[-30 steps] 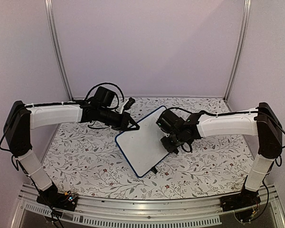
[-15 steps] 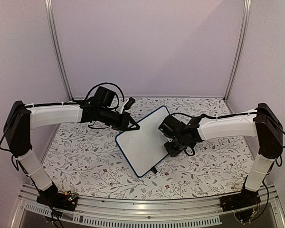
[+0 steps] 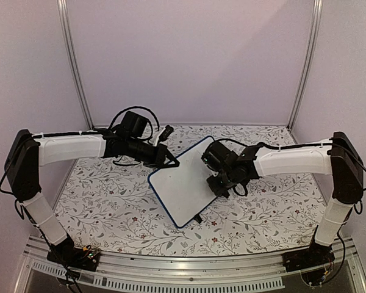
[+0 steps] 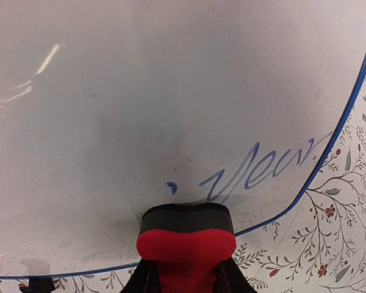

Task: Erase the whiteboard
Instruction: Erase the whiteboard at the center of the board.

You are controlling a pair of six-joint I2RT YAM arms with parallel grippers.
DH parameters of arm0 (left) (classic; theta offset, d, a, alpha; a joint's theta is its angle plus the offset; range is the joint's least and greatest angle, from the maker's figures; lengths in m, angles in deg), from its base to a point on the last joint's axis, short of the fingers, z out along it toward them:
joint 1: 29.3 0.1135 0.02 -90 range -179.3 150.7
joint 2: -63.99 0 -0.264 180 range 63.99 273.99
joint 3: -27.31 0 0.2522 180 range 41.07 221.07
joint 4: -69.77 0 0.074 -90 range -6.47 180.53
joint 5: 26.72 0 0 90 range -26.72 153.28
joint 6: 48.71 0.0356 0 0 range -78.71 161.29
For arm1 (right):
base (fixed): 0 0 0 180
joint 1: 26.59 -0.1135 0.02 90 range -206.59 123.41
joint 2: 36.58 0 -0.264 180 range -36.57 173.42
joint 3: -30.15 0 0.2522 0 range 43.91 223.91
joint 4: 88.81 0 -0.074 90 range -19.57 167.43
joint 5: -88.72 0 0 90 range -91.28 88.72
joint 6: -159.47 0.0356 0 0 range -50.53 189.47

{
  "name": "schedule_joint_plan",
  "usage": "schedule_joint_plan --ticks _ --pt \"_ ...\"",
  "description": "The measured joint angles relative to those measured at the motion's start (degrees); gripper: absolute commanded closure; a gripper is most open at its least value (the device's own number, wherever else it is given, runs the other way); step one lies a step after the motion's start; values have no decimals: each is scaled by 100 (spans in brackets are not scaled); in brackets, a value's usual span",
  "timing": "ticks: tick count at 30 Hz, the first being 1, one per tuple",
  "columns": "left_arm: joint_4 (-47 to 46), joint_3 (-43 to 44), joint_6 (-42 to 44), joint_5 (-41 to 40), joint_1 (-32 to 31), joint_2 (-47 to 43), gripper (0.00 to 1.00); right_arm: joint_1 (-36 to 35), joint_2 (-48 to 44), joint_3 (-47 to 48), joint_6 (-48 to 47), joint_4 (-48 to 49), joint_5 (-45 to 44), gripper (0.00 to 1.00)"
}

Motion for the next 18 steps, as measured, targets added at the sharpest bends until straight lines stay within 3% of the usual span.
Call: schedule_joint_plan --ticks 9,18 --pt "-22 -2 -4 17 0 0 100 -2 -52 -695 162 20 122 76" --pt "-37 -9 -15 15 0 0 100 0 -52 -302 122 -114 142 75"
